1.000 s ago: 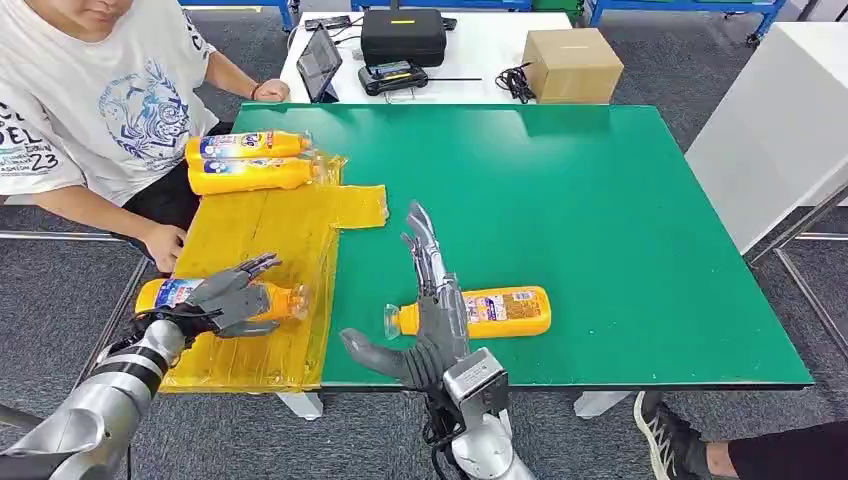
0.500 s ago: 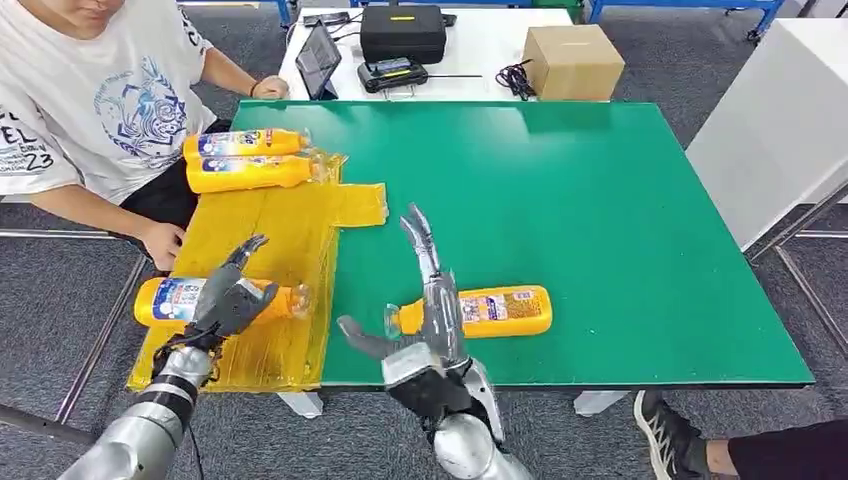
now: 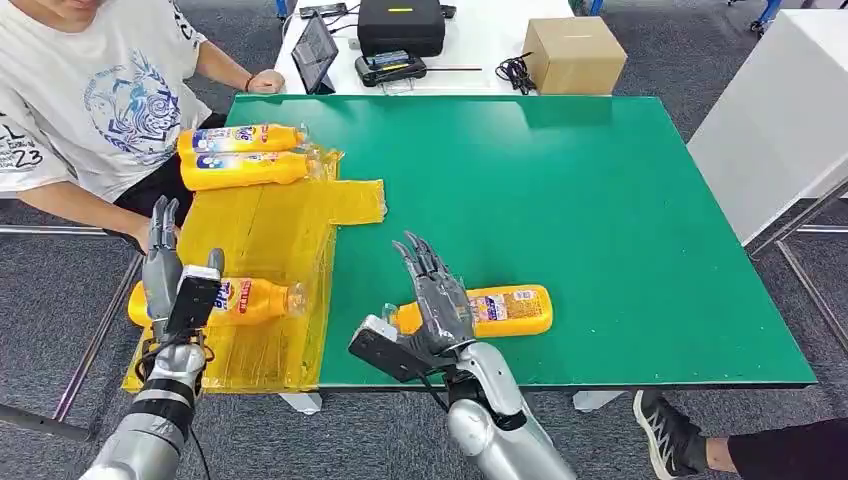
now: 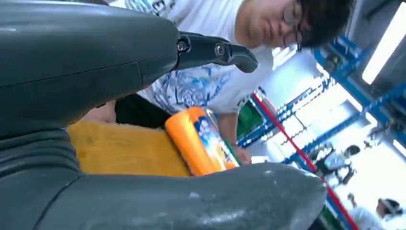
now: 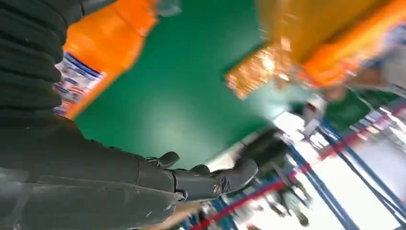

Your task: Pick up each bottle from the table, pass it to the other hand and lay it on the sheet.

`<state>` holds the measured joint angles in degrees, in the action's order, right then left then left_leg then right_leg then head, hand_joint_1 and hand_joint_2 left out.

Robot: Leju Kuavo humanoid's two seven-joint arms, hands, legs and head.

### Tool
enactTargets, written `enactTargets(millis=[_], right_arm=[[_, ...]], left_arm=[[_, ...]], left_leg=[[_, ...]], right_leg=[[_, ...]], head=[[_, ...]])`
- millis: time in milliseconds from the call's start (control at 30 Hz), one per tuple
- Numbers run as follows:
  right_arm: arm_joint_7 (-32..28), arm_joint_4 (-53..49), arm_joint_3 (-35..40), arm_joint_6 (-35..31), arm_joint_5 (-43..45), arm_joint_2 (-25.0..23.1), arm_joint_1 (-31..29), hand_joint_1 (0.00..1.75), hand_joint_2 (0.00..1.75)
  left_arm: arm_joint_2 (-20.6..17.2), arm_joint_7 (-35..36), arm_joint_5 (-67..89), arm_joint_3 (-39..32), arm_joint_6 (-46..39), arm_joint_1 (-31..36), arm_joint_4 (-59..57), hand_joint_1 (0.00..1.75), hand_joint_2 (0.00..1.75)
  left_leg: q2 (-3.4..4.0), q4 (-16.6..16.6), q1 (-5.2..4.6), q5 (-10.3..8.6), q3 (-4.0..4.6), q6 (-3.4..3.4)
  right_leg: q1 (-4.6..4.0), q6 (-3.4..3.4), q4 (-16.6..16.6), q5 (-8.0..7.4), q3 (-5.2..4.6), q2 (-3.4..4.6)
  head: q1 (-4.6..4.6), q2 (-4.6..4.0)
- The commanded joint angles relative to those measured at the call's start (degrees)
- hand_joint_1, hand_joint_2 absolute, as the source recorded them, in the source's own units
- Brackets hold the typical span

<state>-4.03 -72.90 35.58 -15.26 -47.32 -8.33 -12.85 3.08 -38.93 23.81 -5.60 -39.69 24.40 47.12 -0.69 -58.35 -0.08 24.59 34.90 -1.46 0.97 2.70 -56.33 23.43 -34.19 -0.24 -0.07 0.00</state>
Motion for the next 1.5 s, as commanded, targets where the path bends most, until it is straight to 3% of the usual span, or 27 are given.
enactTargets(millis=[33,233,467,667,833,867,1067,1300,1500], right_arm=[[4.1,13.2,-1.3,7.4,1.5,7.4,-7.6,0.0,1.75],[3.2,17.6,-3.1,11.2,4.2,10.8,-9.0,0.0,1.75],[2.7,17.0,-3.1,11.7,5.3,11.0,-8.5,0.0,1.75],[1.9,9.7,-3.4,14.7,8.7,17.8,-6.4,0.0,1.75],[1.9,8.6,-3.7,15.6,9.6,19.1,-6.1,0.0,1.75],[2.3,8.4,-3.6,20.3,12.3,23.1,-6.2,0.0,1.75],[2.4,9.4,-2.8,21.4,13.1,23.4,-6.3,0.0,1.75],[4.6,2.6,-1.2,25.7,17.5,34.1,-6.7,0.0,1.75],[8.3,-2.8,1.0,33.6,22.7,42.2,-8.9,0.0,1.75]], left_arm=[[1.7,-1.1,-7.0,-3.2,7.4,-1.3,2.8,0.0,0.0],[2.4,-1.1,-5.1,-2.5,10.1,-1.5,1.0,0.0,0.0],[2.2,-1.1,-4.6,-2.2,10.2,-1.5,0.8,0.0,0.0],[1.7,-1.1,-5.0,-1.1,9.5,-1.9,-0.2,0.0,0.0],[1.7,-1.1,-5.1,-0.7,9.5,-2.0,-0.3,0.0,0.0],[2.0,-1.1,-5.2,0.4,9.6,-0.9,-2.0,0.0,0.0],[2.0,-1.1,-5.3,0.8,9.8,-0.3,-3.0,0.0,0.0],[2.2,-1.1,-6.2,2.4,9.7,0.4,-5.5,0.0,0.0],[2.6,-1.1,-6.4,3.6,10.3,1.0,-7.2,0.0,0.0]], left_leg=[[0.12,0.0,0.09,0.06,-0.23,0.05],[-0.03,0.0,0.05,0.05,-0.2,0.06],[-0.01,0.0,-0.01,0.03,-0.04,0.05],[-0.04,0.0,0.05,0.06,-0.12,0.06],[-0.05,0.0,0.0,0.02,-0.02,0.03],[-0.08,0.0,0.01,0.04,-0.08,0.04],[-0.08,-0.1,-0.02,0.06,-0.14,0.1],[-0.2,-0.1,-0.06,0.04,-0.09,0.03],[-0.08,-0.1,-0.19,0.06,-0.01,0.03]], right_leg=[[-0.1,-0.09,0.1,-0.01,0.27,0.07],[-0.07,-0.09,0.2,0.02,0.27,-0.04],[-0.01,-0.04,0.0,0.01,0.07,-0.03],[-0.08,-0.07,0.1,0.04,0.17,-0.1],[-0.02,-0.02,0.1,0.02,0.04,-0.09],[-0.03,-0.04,0.1,0.05,0.12,-0.13],[-0.04,-0.09,0.1,0.05,0.21,-0.13],[0.0,-0.02,0.1,0.05,0.18,-0.25],[0.12,0.06,0.0,-0.01,0.07,-0.1]], head=[[0.02,0.0],[-0.02,0.0],[-0.02,0.0],[-0.02,0.0],[-0.02,0.0],[-0.02,0.0],[-0.02,0.0],[-0.04,0.0],[-0.04,0.0]])
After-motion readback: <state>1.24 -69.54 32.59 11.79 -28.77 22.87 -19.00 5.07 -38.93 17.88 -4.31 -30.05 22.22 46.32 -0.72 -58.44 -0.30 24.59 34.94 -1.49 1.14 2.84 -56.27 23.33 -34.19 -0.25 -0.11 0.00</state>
